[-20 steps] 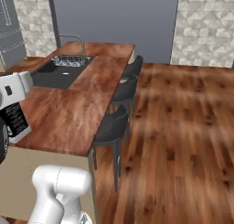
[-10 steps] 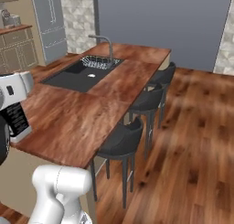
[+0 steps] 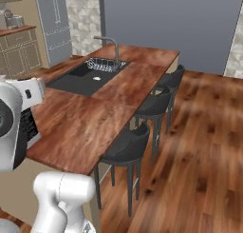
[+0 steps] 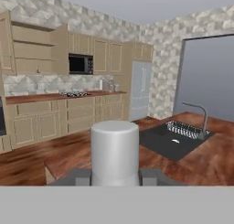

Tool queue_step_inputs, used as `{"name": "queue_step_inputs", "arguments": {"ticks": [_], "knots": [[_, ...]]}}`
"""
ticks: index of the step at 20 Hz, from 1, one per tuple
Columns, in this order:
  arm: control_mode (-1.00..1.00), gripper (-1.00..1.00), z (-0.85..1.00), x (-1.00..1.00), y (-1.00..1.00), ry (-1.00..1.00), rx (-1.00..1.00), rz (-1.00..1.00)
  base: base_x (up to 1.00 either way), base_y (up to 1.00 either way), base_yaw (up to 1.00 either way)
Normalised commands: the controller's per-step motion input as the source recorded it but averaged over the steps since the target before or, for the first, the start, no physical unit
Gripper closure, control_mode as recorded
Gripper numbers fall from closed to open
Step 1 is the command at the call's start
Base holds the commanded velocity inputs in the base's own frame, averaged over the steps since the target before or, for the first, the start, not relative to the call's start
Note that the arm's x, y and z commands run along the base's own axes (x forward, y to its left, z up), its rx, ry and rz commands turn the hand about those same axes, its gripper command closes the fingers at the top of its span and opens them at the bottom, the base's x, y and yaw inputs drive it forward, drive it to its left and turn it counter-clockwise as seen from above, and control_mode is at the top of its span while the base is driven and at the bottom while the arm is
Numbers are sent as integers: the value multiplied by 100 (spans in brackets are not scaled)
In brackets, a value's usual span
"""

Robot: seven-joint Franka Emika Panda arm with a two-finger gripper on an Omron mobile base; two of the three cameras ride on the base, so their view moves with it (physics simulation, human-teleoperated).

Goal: Get the candle and the liquor from the cabinet and move them to the dining counter.

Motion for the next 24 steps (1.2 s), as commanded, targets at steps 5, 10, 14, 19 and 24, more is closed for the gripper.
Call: {"name": "queue_step_inputs", "arguments": {"ticks": [5,10,14,19,24], "knots": [[-100,100,-56,100,-30,4,4,38,0,0,0],[-100,100,-47,100,-29,3,5,36,0,0,0],[-100,100,-18,69,-17,-6,5,30,0,0,0],[-100,100,-7,20,-5,0,2,10,0,0,0],[-100,100,-14,49,7,0,0,1,0,0,0]]}}
